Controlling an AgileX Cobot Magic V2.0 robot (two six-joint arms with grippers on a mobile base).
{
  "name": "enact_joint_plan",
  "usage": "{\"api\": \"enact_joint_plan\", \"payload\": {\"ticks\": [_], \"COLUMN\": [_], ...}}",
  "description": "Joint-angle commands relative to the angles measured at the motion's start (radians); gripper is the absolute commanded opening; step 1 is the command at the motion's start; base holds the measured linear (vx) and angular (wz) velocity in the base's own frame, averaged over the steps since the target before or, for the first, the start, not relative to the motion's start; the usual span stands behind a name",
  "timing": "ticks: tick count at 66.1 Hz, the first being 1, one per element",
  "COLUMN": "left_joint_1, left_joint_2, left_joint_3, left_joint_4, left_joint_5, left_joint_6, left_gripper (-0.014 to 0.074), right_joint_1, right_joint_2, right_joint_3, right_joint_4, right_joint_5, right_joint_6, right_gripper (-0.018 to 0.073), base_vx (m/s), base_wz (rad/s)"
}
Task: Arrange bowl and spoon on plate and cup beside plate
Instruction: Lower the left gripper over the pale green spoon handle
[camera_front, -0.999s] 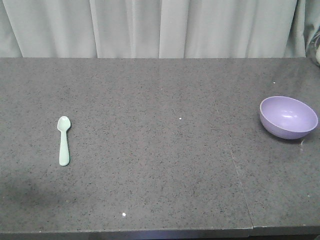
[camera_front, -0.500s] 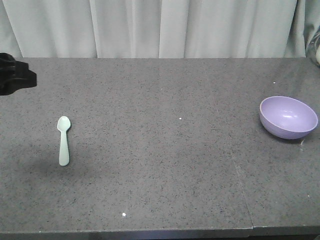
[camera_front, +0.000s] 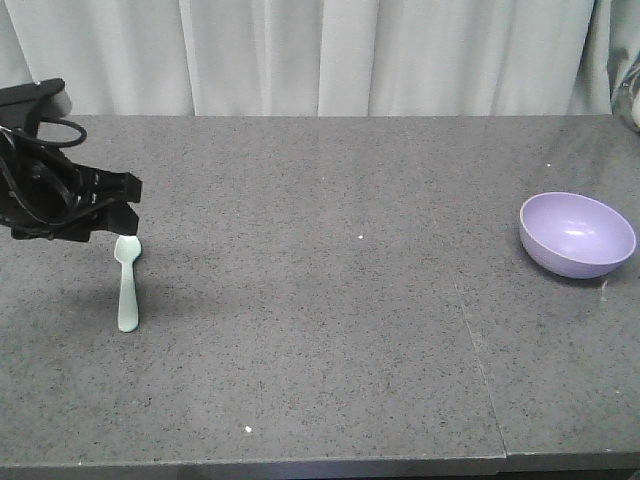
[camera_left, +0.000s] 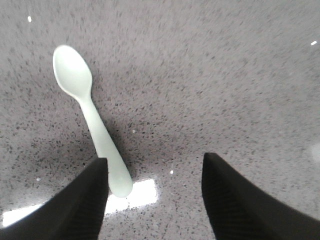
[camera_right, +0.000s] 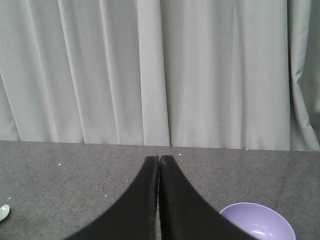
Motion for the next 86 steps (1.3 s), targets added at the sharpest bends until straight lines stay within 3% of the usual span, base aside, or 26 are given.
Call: {"api": "enact_joint_plan", "payload": {"ticks": [1,12,25,63,86], "left_joint_1": [-0.006,-0.006,-0.006,-0.006,-0.006], "left_joint_2": [0.009,0.056,0.094,0.229,0.273], "left_joint_3": [-0.032,-0.032,-0.032,-0.076,-0.087], "left_joint_4": [-0.019,-0.007,0.067,0.067,0.143], "left_joint_5": [-0.028,-0.035,-0.044,-0.093,-0.065], "left_joint_6": [-0.009,-0.017,-0.036,-0.063,-0.089], "left_gripper": [0.0408,0.0391,0.0377,0.0377,0.0377], "right_joint_1": [-0.004,-0.004,-0.004,-0.004,-0.004], "right_joint_2": [0.013,0.013,0.013,0.013,0.013], "right_joint_3": [-0.029,-0.029,-0.029,-0.029,-0.029], "right_joint_4": [0.012,0.011,0.008,0.012,0.011], "right_joint_5": [-0.065,-0.058,-0.051,-0.042,-0.043], "right_joint_6": [-0.008,-0.008,-0.008,-0.008,-0.008], "right_gripper": [-0.0002,-0.0002,-0.0002,-0.0002,-0.0002], "base_vx": [0.00,0.00,0.00,0.00,0.00], "base_wz": [0.00,0.00,0.00,0.00,0.00]}}
